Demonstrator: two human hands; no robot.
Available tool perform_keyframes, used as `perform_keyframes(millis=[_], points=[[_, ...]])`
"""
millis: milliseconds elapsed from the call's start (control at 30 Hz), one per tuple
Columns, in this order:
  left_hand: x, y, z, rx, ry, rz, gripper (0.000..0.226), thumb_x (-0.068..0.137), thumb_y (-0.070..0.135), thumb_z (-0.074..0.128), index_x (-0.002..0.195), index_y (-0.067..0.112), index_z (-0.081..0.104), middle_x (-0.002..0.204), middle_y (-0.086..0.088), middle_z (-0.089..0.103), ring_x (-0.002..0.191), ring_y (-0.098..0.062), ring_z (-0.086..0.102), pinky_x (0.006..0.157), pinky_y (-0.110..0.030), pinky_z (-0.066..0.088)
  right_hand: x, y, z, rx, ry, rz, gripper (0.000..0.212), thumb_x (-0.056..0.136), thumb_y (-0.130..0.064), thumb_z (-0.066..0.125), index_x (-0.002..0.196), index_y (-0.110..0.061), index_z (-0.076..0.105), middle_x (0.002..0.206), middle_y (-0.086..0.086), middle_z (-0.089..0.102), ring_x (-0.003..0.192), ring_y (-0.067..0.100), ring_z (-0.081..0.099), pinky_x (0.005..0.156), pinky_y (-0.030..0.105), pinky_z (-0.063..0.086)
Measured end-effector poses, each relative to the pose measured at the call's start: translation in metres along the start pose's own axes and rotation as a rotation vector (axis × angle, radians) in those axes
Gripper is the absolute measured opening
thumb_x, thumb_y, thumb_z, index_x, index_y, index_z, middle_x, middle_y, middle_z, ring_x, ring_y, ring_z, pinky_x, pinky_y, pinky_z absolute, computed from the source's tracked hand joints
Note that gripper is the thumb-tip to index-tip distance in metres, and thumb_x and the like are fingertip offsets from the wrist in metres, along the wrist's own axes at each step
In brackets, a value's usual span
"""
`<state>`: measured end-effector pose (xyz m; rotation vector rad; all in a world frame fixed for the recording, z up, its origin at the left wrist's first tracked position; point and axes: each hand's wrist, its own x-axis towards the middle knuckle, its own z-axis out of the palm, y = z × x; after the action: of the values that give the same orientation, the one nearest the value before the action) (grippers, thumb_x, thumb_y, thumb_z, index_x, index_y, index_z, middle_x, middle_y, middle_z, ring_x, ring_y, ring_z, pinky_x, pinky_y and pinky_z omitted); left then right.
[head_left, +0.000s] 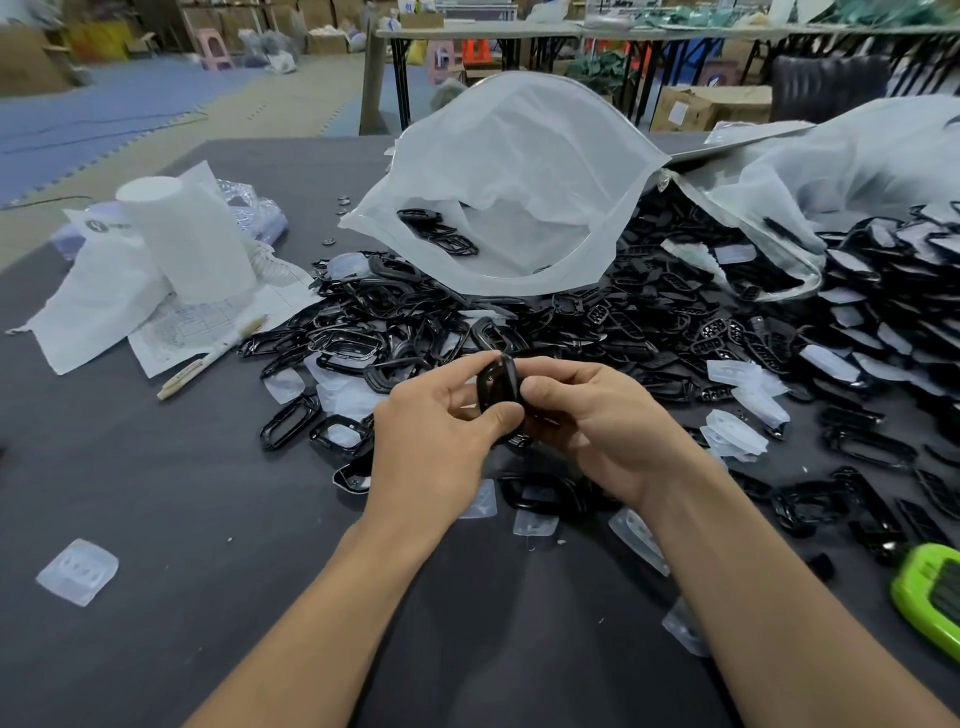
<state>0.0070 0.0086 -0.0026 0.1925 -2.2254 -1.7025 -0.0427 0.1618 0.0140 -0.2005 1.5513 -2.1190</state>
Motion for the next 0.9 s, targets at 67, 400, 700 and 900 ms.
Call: perform_keyframes(millis=[67, 400, 700, 900], points=[[-0.001, 0.0, 0.0, 0.062, 0.009, 0.003, 0.055, 0.079, 0.017, 0.089, 0.125, 0.042, 0.073, 0.082, 0.022, 0.077, 0.067, 0.004, 0.073, 0.064, -0.006, 0.05, -0.002, 0.0, 0.001, 0.022, -0.097, -0.008, 0.03, 0.102, 0.006, 0.048, 0.116, -0.002, 0.073, 0.112, 0.022, 0.076, 0.098, 0.029, 0.075, 0.087, 0.038, 0.063], [0.006, -0.003, 0.001, -0.011, -0.069, -0.073, 0.056, 0.077, 0.01, 0.088, 0.126, 0.033, 0.073, 0.064, 0.011, 0.072, 0.058, -0.003, 0.064, 0.065, -0.02, 0.052, 0.001, 0.006, 0.01, -0.04, 0.233, -0.115, 0.031, 0.089, 0.012, 0.068, 0.11, -0.01, 0.074, 0.074, 0.006, 0.074, 0.068, 0.018, 0.069, 0.062, 0.027, 0.058], [0.004, 0.007, -0.005, -0.52, -0.129, -0.228, 0.034, 0.072, -0.009, 0.08, 0.094, 0.017, 0.081, 0.082, -0.019, 0.079, 0.067, -0.024, 0.077, 0.063, -0.029, 0.062, -0.001, -0.002, 0.005, 0.023, 0.131, -0.041, 0.015, 0.077, -0.008, 0.077, 0.092, -0.012, 0.078, 0.084, 0.008, 0.076, 0.07, 0.016, 0.068, 0.065, 0.025, 0.057], [0.004, 0.005, 0.0, -0.396, -0.065, -0.23, 0.025, 0.079, -0.001, 0.083, 0.097, 0.016, 0.08, 0.085, -0.014, 0.08, 0.076, -0.023, 0.075, 0.07, -0.032, 0.057, 0.0, -0.001, 0.003, 0.031, 0.18, -0.061, 0.013, 0.087, 0.002, 0.071, 0.096, -0.007, 0.075, 0.087, 0.009, 0.076, 0.077, 0.018, 0.069, 0.083, 0.034, 0.054]])
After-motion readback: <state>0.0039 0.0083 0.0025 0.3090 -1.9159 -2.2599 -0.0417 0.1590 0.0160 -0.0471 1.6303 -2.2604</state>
